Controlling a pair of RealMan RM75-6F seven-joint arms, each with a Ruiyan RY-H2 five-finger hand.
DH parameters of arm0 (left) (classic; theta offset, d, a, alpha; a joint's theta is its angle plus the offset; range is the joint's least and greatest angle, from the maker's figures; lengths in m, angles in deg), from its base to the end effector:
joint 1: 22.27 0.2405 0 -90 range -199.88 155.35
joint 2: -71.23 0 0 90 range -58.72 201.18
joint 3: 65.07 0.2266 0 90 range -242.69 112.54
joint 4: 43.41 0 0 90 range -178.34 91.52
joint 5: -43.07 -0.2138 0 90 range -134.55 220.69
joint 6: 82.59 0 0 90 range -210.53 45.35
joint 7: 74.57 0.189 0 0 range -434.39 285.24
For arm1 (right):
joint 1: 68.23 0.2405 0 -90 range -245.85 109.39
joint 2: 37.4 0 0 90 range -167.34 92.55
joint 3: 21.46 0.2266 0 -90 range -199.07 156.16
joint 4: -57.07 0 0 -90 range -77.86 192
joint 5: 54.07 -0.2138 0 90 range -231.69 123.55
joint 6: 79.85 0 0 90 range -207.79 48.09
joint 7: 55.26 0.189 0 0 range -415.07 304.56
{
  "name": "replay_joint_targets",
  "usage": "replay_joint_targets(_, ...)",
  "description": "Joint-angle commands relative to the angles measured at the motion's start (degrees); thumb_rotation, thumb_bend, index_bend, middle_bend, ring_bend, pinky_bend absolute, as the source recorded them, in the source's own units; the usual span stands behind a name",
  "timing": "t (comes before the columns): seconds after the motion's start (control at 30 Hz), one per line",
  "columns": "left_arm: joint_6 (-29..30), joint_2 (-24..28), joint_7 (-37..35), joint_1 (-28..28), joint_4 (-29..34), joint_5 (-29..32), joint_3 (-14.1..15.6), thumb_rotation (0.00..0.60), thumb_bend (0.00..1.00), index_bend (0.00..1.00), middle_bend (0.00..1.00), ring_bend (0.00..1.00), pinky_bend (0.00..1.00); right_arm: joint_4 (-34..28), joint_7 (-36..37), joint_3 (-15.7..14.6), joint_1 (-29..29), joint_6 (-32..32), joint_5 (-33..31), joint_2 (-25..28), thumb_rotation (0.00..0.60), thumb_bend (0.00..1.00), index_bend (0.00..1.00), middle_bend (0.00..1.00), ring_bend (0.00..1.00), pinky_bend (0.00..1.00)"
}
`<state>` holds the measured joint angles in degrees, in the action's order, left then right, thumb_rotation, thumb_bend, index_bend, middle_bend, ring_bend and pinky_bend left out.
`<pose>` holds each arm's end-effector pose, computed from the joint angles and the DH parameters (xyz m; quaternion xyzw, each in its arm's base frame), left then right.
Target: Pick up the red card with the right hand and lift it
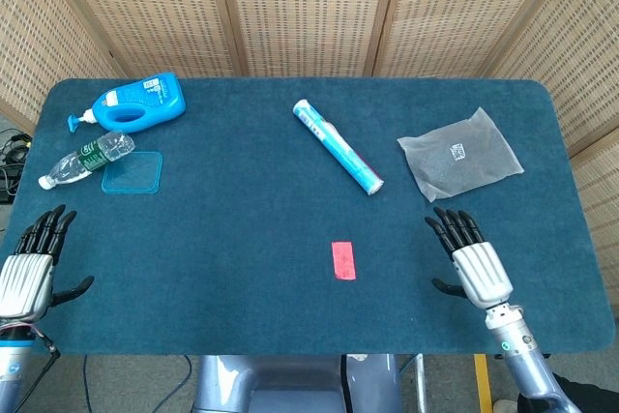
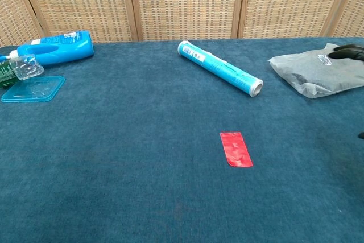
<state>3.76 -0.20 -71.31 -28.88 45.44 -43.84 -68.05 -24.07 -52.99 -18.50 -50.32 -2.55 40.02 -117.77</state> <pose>-0.2724 0.2327 0.1131 -0.5981 -0.3722 -0.4103 0.5791 -0.2157 -0.2765 0.0418 0.6812 -0.3555 0.4584 0.4467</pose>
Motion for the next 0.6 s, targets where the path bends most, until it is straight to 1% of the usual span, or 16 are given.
replay_joint_targets(0.03,0.03,0.01,-0.10,0.02,-0.02,0.08,-0.05,0.600,0.19,0.00,0.00,0.00,0.10,0.09,0.95,-0.36,1.57,-1.70,0.94,-0.49,0.600,0.09,0.00,0.00,0.00,0.00)
replay_joint_targets(0.2,0.02,0.15,-0.57,0.00,-0.04,0.19,-0.17,0.600,0.19,0.00,0.00,0.00,0.10,-1.06,0.84,-0.72,2.46,-3.65,0.28,-1.05,0.600,0.09,0.00,0.00,0.00,0.00)
replay_joint_targets(0.4,-0.04,0.30,-1.00,-0.05,0.08,0.15,-0.18,0.600,0.19,0.00,0.00,0.00,0.10,-3.13,-2.07,-0.32,3.47,-6.00,-1.79,-3.54,0.600,0.09,0.00,0.00,0.00,0.00)
replay_joint_targets(0.6,-0.14,0.47,-1.46,-0.08,0.07,0.48,-0.37,0.600,0.19,0.00,0.00,0.00,0.10,-1.93,-1.63,-0.01,5.31,-8.52,-2.80,-6.51,0.600,0.09,0.00,0.00,0.00,0.00)
